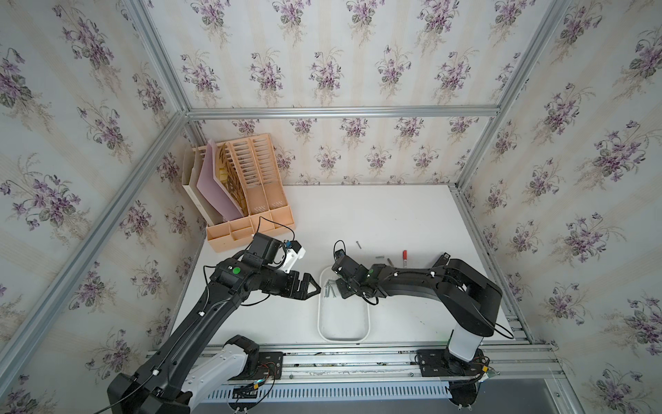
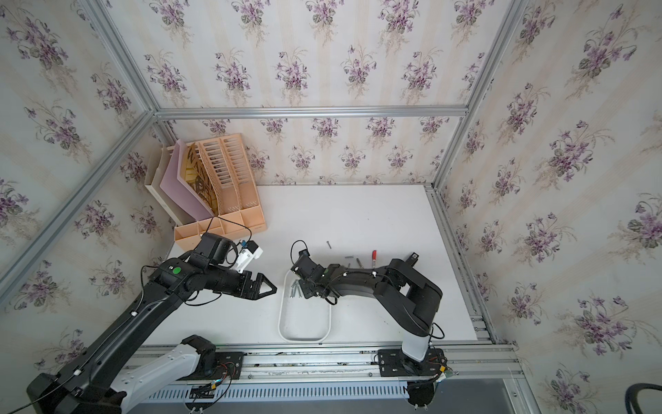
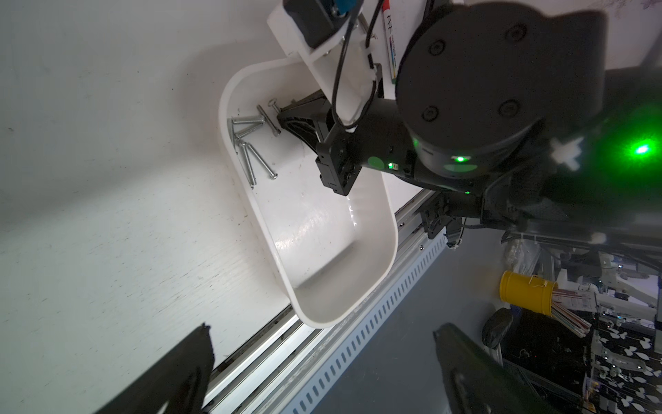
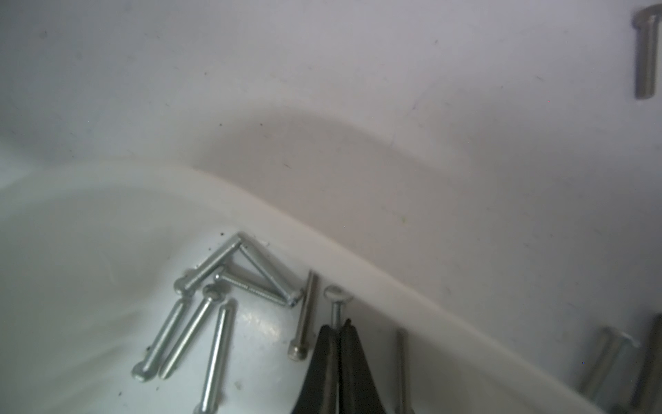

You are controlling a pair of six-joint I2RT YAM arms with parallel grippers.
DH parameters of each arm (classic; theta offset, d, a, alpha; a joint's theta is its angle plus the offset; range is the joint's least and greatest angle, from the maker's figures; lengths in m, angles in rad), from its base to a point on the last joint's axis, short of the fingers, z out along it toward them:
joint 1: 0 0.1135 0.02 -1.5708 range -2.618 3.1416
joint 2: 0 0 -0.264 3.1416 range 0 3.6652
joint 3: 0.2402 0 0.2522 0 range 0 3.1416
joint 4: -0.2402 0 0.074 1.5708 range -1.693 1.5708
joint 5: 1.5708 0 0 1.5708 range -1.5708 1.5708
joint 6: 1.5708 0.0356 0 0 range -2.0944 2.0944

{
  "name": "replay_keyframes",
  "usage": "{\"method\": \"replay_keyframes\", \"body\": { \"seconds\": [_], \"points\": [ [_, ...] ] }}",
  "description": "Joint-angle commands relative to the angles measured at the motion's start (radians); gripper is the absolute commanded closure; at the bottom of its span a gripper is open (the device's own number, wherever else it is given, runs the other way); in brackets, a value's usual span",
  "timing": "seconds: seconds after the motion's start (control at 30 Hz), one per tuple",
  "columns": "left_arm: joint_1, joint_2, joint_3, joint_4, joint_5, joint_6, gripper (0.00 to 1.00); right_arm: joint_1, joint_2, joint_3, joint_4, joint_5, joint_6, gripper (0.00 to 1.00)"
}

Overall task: Take out the screws from the storage box
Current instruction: Pick up the screw from the storage box, then place the screw at the center of the board.

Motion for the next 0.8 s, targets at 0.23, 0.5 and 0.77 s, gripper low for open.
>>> {"method": "replay_keyframes", "body": {
  "seconds": [0.23, 0.5, 0.77],
  "points": [
    [0.001, 0.002, 0.002, -0.002, -0.003, 0.002, 0.01, -0.002, -0.304, -0.161, 0.111, 0.070, -0.001, 0.99],
    [0.001, 0.003, 0.002, -0.002, -0.006, 0.001, 0.00, -0.147, -0.466, -0.257, 0.069, 0.146, 0.087, 1.00],
    [0.001, 0.000, 0.002, -0.002, -0.006, 0.001, 0.01, -0.354, -0.325, -0.252, 0.024, -0.009, 0.154, 1.00]
  ]
}}
